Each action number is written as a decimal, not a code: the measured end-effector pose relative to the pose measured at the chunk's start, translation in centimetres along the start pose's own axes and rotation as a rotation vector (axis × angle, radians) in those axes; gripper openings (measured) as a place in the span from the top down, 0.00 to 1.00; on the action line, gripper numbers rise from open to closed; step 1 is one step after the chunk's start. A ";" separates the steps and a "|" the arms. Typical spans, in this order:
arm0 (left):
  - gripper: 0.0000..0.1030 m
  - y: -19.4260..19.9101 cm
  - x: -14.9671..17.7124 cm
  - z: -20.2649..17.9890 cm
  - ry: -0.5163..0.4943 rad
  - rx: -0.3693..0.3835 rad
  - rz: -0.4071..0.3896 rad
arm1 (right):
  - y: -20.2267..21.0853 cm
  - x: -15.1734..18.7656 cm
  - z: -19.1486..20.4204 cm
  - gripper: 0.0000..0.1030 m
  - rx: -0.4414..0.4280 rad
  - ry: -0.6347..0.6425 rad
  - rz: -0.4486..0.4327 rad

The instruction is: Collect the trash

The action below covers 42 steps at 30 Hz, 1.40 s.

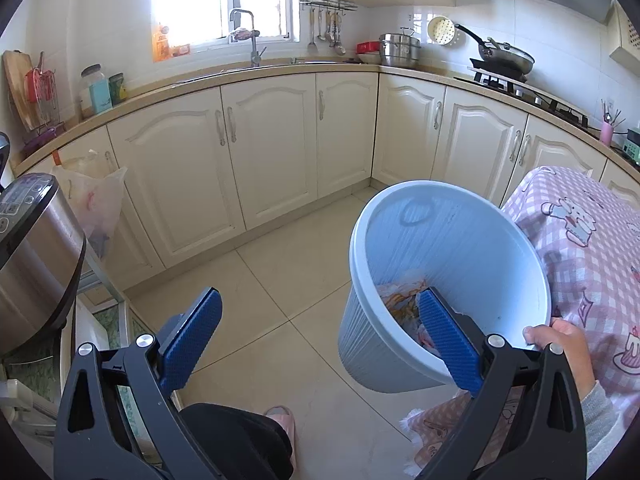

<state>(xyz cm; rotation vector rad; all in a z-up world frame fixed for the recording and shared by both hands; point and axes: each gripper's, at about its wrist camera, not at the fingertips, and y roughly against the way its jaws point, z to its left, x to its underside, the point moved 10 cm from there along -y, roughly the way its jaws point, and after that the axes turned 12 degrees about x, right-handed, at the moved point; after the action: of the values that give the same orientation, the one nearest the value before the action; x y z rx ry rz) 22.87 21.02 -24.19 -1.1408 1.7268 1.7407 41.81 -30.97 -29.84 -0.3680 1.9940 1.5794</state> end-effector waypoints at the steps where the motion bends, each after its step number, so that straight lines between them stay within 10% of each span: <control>1: 0.07 0.1 -0.1 -0.1 -0.003 0.005 -0.002 | 0.0 0.0 0.0 0.04 0.000 0.000 0.000; 42: 0.07 0.5 -0.5 -1.0 -0.010 0.037 -0.027 | 0.0 0.0 0.0 0.04 0.000 0.000 0.000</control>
<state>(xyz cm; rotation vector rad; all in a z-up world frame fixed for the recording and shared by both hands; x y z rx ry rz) 23.03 20.15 -23.37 -1.1331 1.7224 1.6888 41.82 -30.98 -29.85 -0.3681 1.9941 1.5792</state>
